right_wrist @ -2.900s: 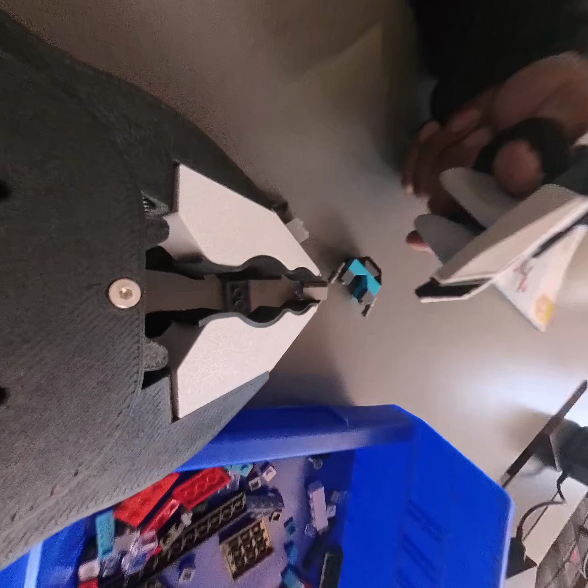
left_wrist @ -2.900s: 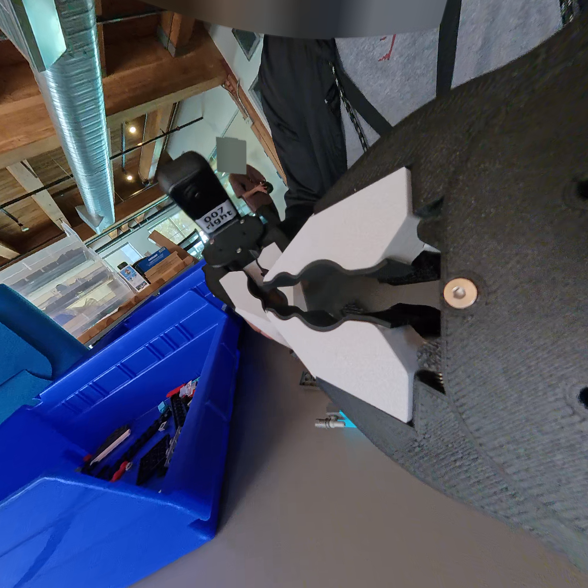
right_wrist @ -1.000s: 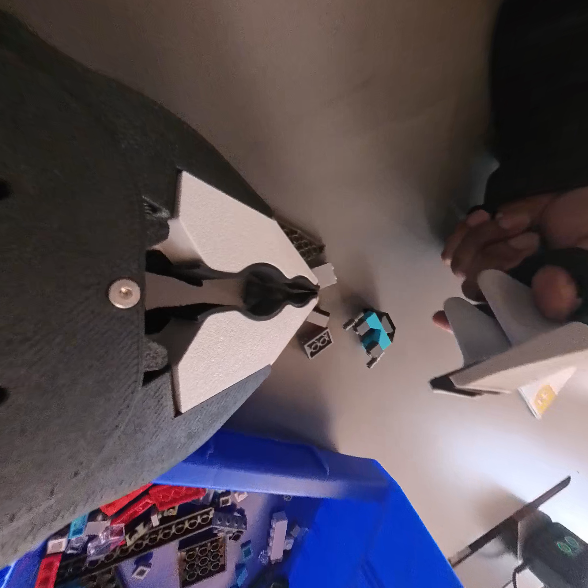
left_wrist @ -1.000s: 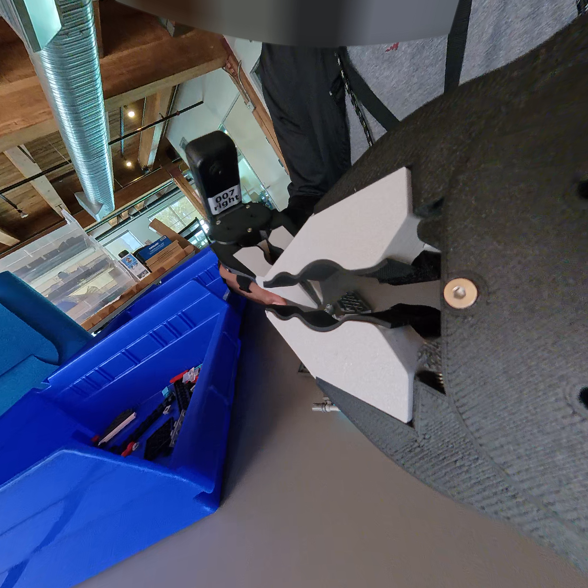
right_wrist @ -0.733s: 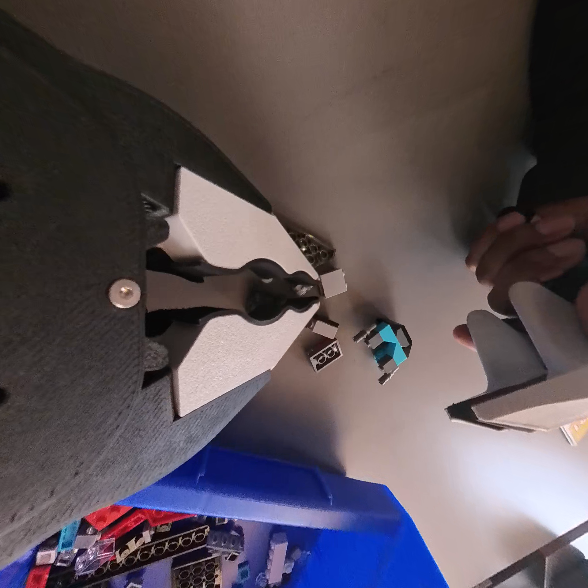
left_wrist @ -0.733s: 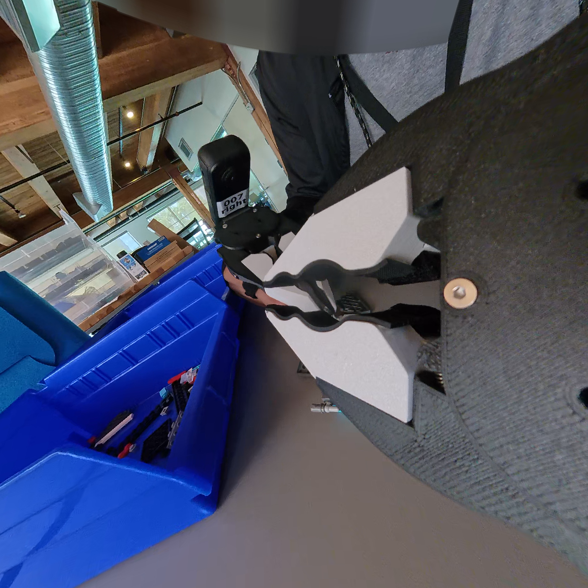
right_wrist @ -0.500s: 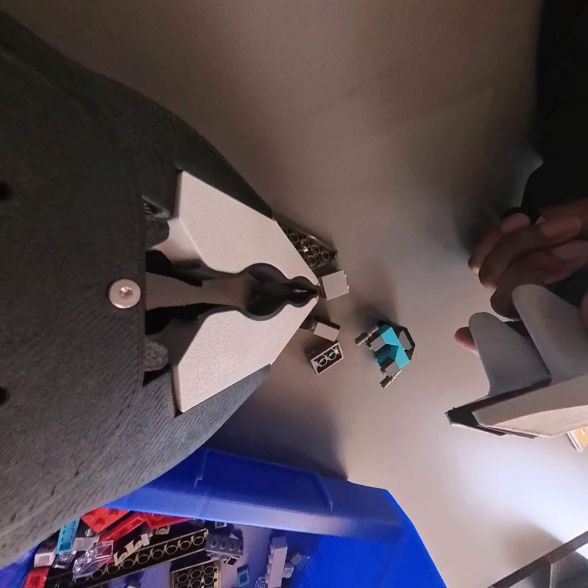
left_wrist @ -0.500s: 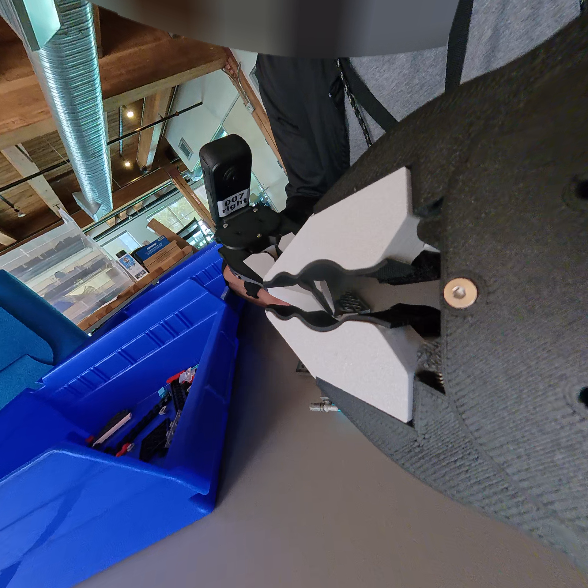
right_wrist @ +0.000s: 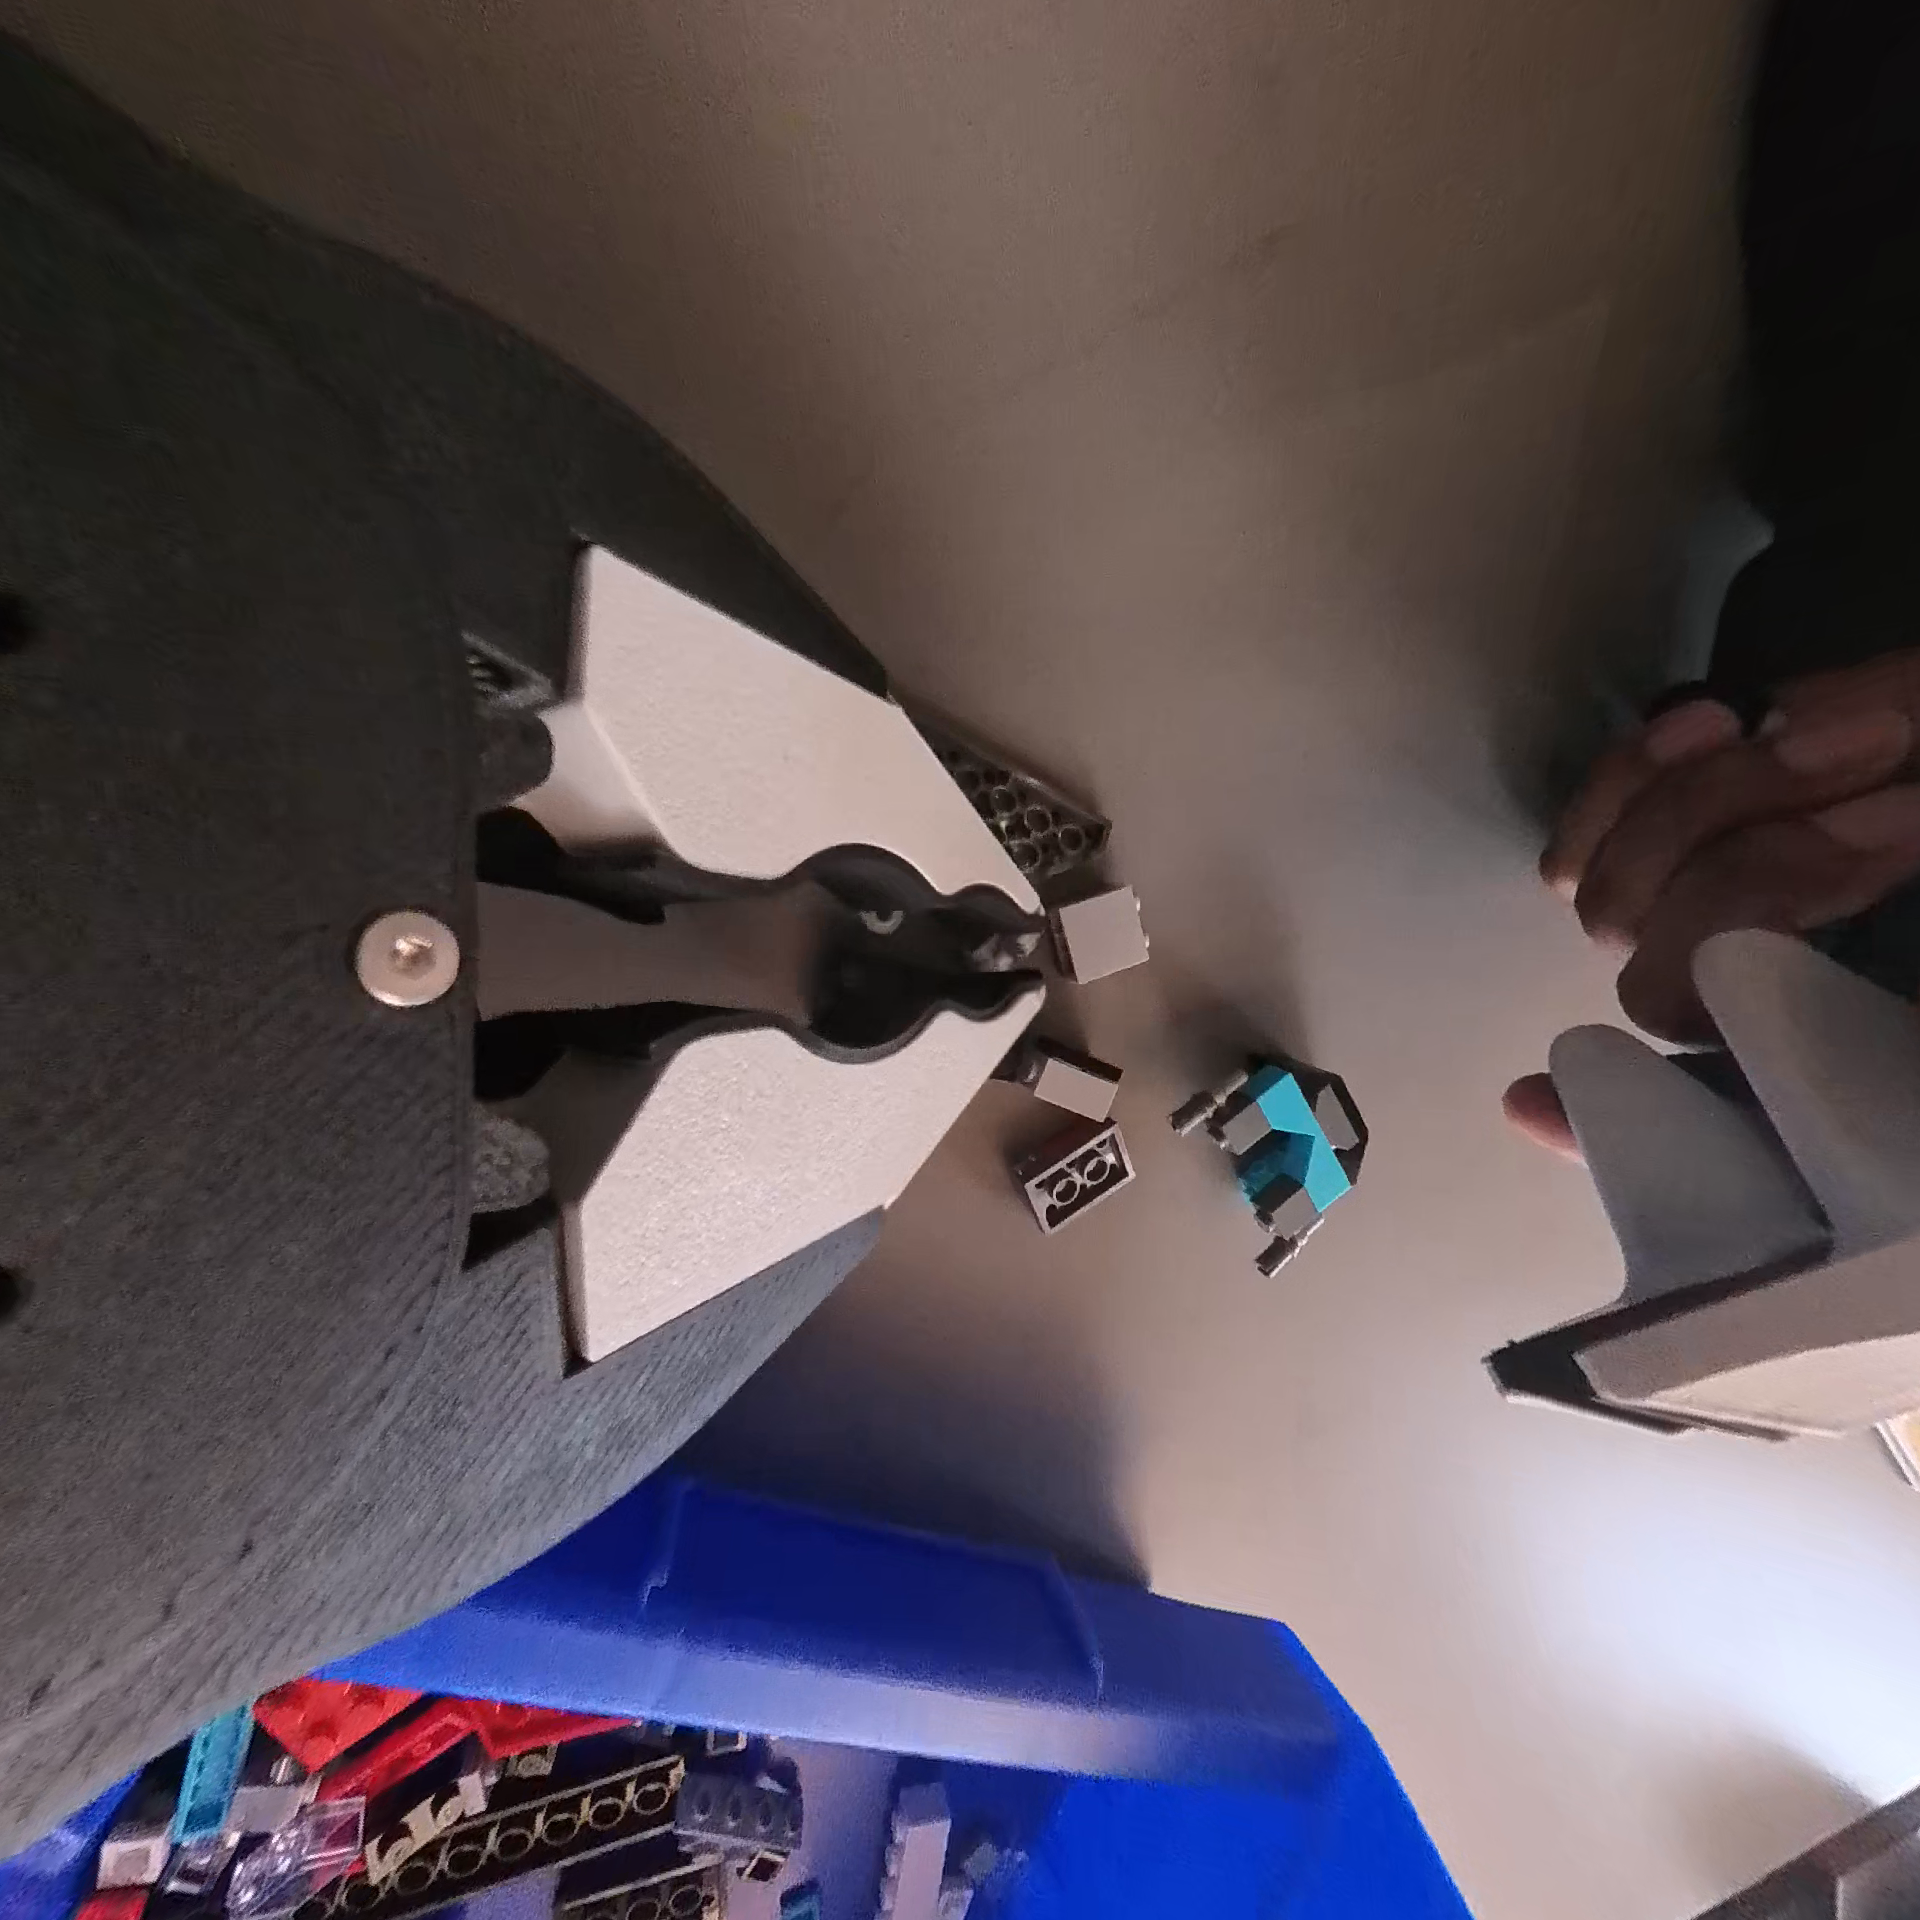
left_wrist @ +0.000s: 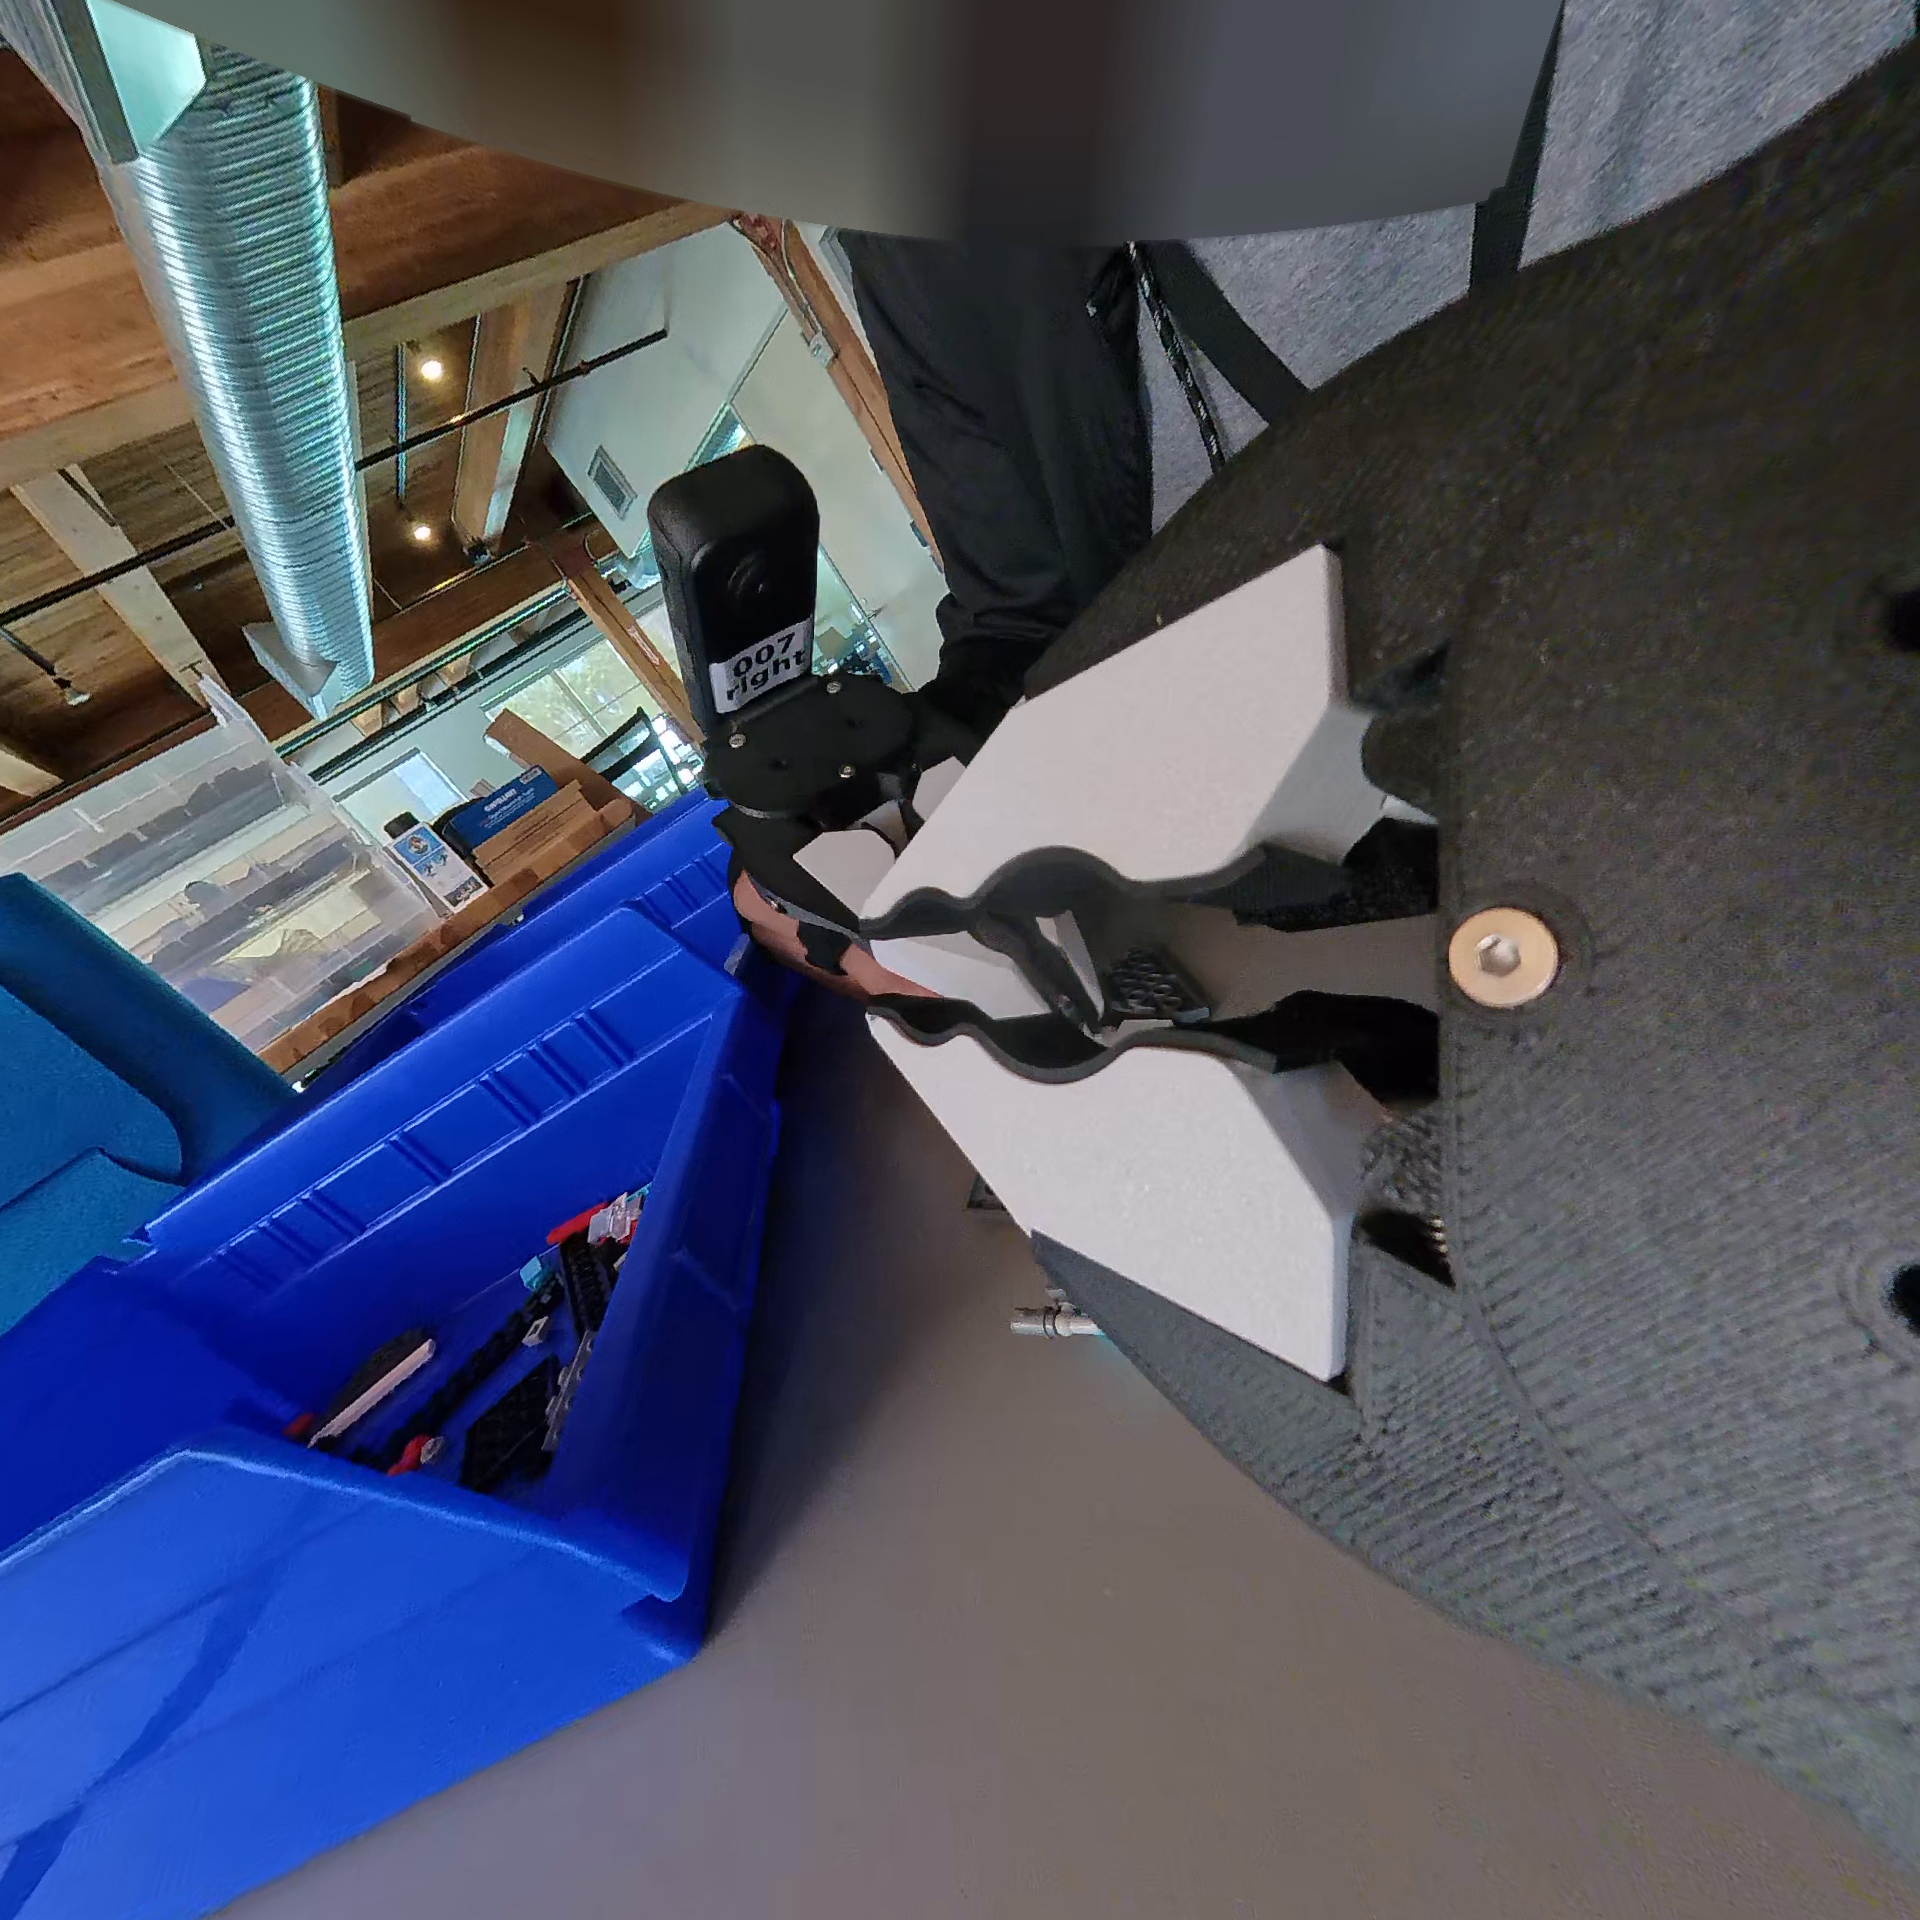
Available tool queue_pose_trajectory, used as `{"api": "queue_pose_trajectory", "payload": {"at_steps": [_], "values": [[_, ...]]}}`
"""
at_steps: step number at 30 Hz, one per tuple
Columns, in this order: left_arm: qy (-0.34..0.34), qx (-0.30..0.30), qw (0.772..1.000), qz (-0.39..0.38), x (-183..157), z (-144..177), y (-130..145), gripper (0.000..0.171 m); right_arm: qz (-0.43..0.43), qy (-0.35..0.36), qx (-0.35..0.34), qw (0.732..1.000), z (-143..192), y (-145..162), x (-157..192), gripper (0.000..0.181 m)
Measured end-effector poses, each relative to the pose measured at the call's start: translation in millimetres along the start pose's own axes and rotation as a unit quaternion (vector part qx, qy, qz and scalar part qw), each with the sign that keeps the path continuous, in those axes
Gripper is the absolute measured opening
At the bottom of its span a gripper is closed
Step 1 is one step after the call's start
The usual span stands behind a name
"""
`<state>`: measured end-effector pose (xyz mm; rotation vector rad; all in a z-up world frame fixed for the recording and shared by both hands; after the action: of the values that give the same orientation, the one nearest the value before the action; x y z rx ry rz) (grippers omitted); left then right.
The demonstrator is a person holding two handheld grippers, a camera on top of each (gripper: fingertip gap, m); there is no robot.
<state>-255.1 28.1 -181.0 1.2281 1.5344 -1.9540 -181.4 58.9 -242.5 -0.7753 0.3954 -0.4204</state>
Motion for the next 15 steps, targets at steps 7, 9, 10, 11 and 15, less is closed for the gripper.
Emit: {"api": "queue_pose_trajectory", "payload": {"at_steps": [7, 9, 10, 11, 15], "values": [[-0.001, 0.000, 1.000, -0.001, -0.4, 0.1, 0.1, 0.011, -0.001, -0.006, -0.004, 1.000, 3.2, -0.1, 0.1, 0.010], [-0.001, 0.001, 1.000, -0.001, 0.0, -0.1, 0.4, 0.011, 0.000, -0.005, 0.000, 1.000, 1.8, 1.3, 0.2, 0.009], [-0.001, 0.002, 1.000, 0.000, 0.3, -0.4, 0.7, 0.011, 0.000, -0.004, 0.003, 1.000, 0.7, 1.9, 0.1, 0.008], [-0.001, 0.002, 1.000, 0.000, 0.7, -0.7, 1.2, 0.012, -0.002, -0.001, 0.005, 1.000, -0.3, 2.6, -0.6, 0.006], [-0.002, 0.005, 1.000, 0.000, 1.0, -1.5, 2.2, 0.012, -0.024, -0.006, 0.003, 1.000, -1.0, 2.1, -1.1, 0.005]]}}
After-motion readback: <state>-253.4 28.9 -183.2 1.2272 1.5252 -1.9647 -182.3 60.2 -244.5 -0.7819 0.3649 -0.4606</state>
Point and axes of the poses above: each gripper's, where its closed fingertips meet, z back along the fingers, y out of its underside, x = y × z across the jaws, the point moved 2 cm from there along z, back along the fingers, and after that the axes turned 5 degrees about z, right-handed, at the moved point
